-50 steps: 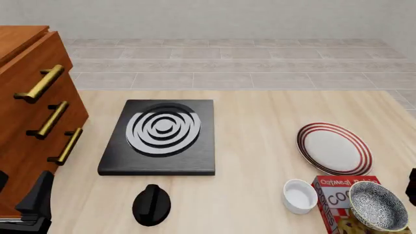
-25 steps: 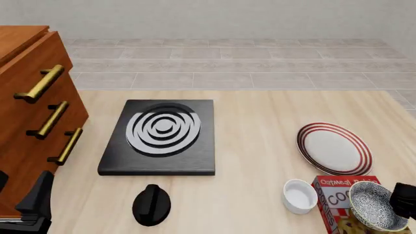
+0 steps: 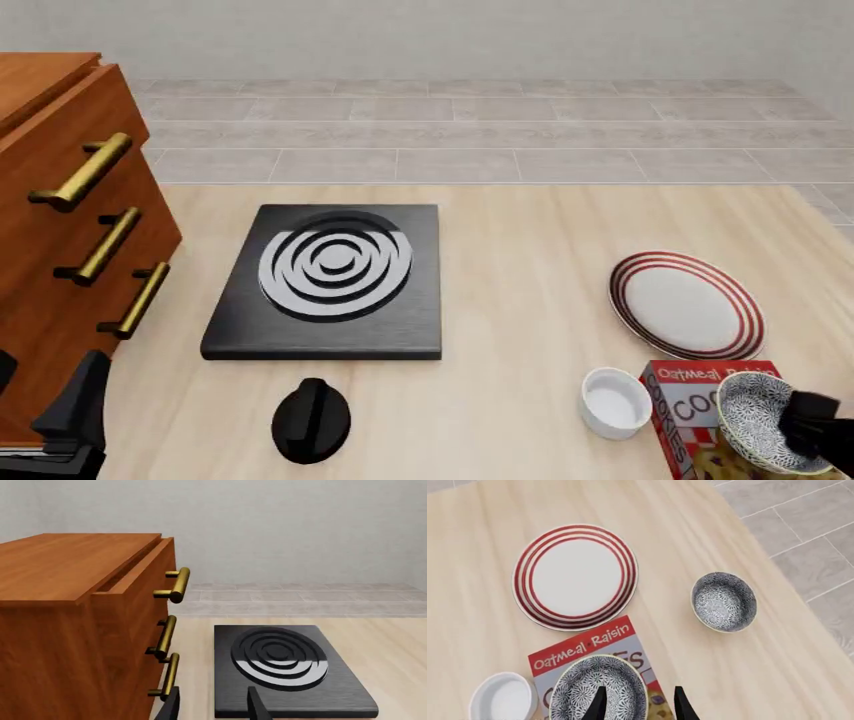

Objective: Pick the akita bowl on the cookies box and place it on the plate.

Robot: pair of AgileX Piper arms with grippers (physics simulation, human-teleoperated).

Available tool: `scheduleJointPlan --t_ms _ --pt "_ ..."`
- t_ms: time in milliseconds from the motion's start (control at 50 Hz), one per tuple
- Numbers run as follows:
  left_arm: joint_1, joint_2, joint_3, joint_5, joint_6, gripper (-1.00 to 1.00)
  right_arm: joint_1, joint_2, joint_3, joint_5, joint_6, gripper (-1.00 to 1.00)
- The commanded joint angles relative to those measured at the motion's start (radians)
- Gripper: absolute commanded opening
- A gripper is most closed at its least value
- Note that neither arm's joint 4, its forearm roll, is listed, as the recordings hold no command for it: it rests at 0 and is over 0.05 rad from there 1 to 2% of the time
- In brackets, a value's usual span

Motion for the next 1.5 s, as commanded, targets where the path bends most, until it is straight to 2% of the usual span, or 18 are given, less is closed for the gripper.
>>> scheduleJointPlan --t_ms 20,420,820,1100,1220,1240,1340,1500 --pt "0.000 0.000 0.000 0.000 0.000 1.00 0.011 0.029 0.034 -0.041 0.006 1.00" --pt "0.000 0.000 0.000 0.000 0.000 1.00 0.037 0.106 0.088 -0.142 0.017 1.00" --pt "0.000 0.000 0.000 0.000 0.000 1.00 0.021 0.190 0.111 -0.232 0.004 1.00" --pt "0.000 0.000 0.000 0.000 0.000 1.00 0.019 0.196 0.117 -0.239 0.001 1.00" --pt "0.000 0.000 0.000 0.000 0.000 1.00 0.026 0.170 0.113 -0.214 0.005 1.00" --pt "0.000 0.000 0.000 0.000 0.000 1.00 0.012 0.154 0.098 -0.195 -0.003 -1.00" --pt "0.000 0.000 0.000 0.000 0.000 1.00 0.010 0.124 0.080 -0.157 -0.002 -1.00" --pt "0.000 0.000 0.000 0.000 0.000 1.00 0.000 0.122 0.068 -0.149 -0.005 -1.00"
